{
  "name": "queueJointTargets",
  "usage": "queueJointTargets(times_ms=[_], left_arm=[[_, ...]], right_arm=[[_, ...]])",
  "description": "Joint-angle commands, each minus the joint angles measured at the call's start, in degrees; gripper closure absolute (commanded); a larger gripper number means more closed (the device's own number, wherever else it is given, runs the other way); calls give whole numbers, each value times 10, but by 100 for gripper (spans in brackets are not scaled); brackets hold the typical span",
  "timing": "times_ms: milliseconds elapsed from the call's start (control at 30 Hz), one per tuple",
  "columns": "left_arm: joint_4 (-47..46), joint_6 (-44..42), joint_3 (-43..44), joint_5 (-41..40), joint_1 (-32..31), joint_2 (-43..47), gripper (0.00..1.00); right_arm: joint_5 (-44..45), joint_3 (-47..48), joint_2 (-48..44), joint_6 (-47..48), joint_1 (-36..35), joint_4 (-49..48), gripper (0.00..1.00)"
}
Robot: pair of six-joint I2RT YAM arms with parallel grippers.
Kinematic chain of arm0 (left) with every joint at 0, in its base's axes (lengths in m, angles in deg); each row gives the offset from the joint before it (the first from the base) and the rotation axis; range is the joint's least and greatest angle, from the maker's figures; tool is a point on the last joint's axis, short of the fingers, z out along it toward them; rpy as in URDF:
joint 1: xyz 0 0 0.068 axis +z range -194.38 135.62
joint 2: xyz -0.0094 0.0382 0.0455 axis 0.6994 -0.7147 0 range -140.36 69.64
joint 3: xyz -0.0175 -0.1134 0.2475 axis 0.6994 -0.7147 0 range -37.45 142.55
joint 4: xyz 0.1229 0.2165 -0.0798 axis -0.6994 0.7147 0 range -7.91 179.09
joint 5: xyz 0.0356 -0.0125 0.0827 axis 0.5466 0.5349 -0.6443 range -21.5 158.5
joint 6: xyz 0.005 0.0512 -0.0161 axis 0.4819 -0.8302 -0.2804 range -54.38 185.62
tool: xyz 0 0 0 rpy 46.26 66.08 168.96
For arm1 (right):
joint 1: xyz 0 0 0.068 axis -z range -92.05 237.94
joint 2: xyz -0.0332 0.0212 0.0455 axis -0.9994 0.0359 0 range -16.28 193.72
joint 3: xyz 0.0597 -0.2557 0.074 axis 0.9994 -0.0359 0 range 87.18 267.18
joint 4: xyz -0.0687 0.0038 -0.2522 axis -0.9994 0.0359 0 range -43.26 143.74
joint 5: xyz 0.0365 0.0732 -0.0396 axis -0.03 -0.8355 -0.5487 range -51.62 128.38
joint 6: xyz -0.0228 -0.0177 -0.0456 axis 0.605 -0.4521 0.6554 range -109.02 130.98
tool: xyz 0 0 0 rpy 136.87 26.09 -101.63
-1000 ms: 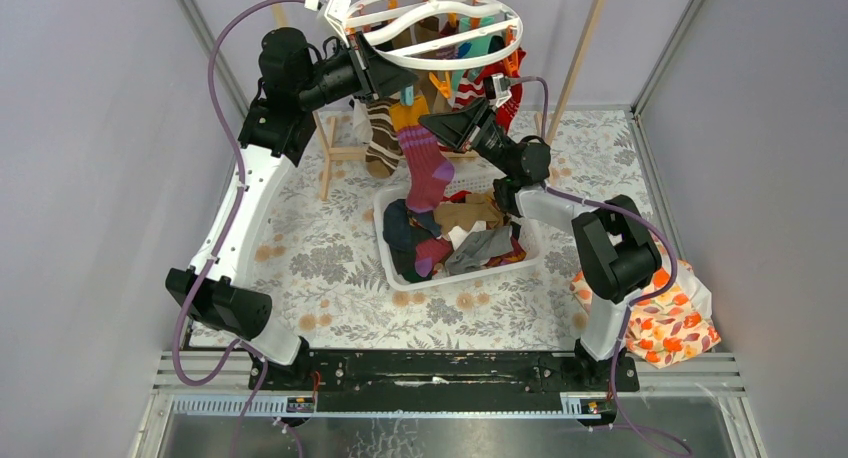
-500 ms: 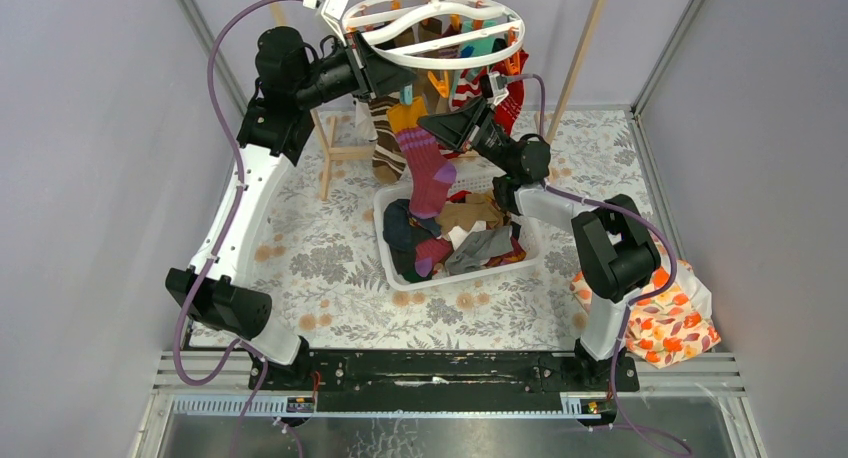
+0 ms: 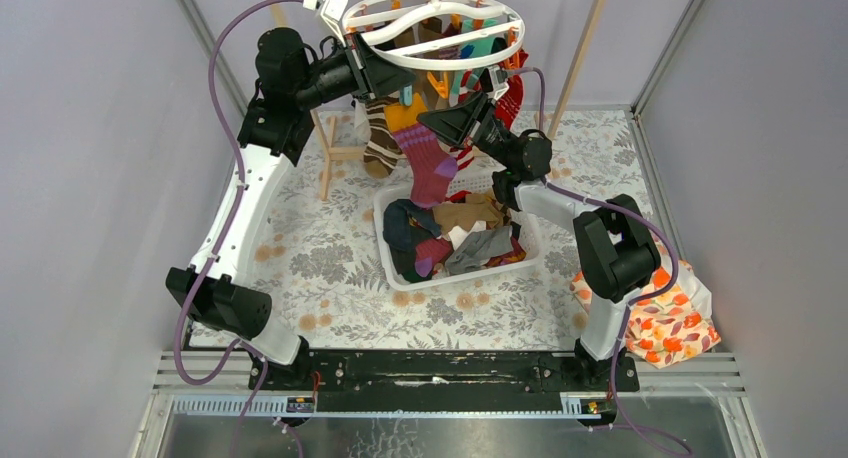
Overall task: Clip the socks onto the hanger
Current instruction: Clamp the sock onto the hanger.
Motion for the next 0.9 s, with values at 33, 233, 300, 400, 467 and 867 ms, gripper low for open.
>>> queueJointTargets(times_ms=[33,233,300,400,467,867], left_arm=[[-20,3,0,46,1,13,100],[-21,4,3,49,2,13,100],[-21,5,4,50,3,12,100],[-21,5,4,51,4,12,100],[-21,6,3,51,4,13,100],[-22,4,0,51,5,14,100]], right_arm=[[-15,18,-11,-7,4,-76,100],[-22,-14,-28,0,11,-76,100],[-26,-16,-30,0,13,-76,100],[-24,-18,-33,1,15,-76,100],[-24,-12,-32,-1,15,-76,100],[-21,0,-33,-5,16,-76,100]])
